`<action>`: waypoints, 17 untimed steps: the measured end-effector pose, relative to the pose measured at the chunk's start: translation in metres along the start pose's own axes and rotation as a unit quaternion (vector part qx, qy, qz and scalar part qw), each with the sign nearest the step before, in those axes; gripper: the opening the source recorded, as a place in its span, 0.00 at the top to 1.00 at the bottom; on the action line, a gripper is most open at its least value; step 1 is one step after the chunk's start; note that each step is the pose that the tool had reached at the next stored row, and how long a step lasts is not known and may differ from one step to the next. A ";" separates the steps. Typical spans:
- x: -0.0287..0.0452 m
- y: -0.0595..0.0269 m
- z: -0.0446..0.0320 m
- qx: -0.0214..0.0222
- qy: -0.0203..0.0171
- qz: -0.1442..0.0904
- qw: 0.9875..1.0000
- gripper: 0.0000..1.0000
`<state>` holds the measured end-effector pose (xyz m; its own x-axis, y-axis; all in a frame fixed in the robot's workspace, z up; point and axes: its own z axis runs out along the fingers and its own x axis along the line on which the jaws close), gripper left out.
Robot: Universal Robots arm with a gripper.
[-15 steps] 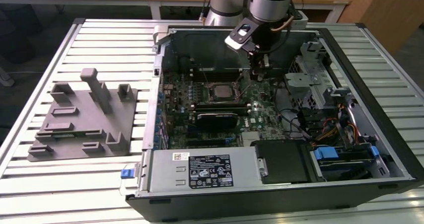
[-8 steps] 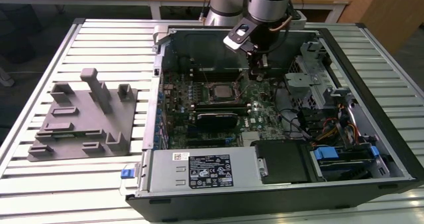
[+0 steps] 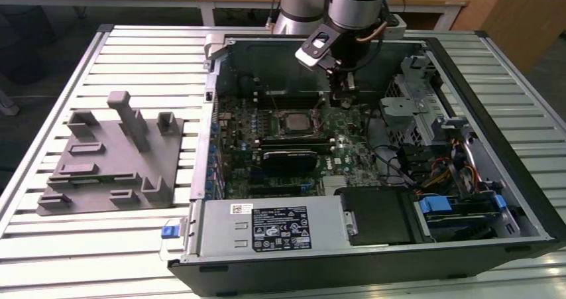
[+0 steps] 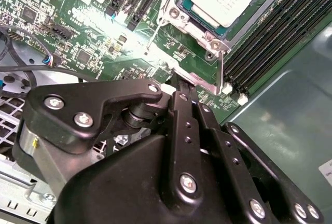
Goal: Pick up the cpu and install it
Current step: 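Close the cpu cover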
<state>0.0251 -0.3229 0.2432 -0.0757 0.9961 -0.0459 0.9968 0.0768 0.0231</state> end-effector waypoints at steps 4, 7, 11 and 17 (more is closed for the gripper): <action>0.0002 -0.0025 0.0001 0.000 0.000 0.000 1.000 0.89; 0.0003 -0.0044 0.0001 0.000 0.000 0.000 1.000 0.89; 0.0005 -0.0066 0.0002 0.000 0.000 0.000 1.000 0.89; 0.0009 -0.0110 0.0004 0.000 0.000 0.000 1.000 0.89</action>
<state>0.0141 -0.3229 0.2425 -0.0757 0.9961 -0.0460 0.9968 0.0768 0.0230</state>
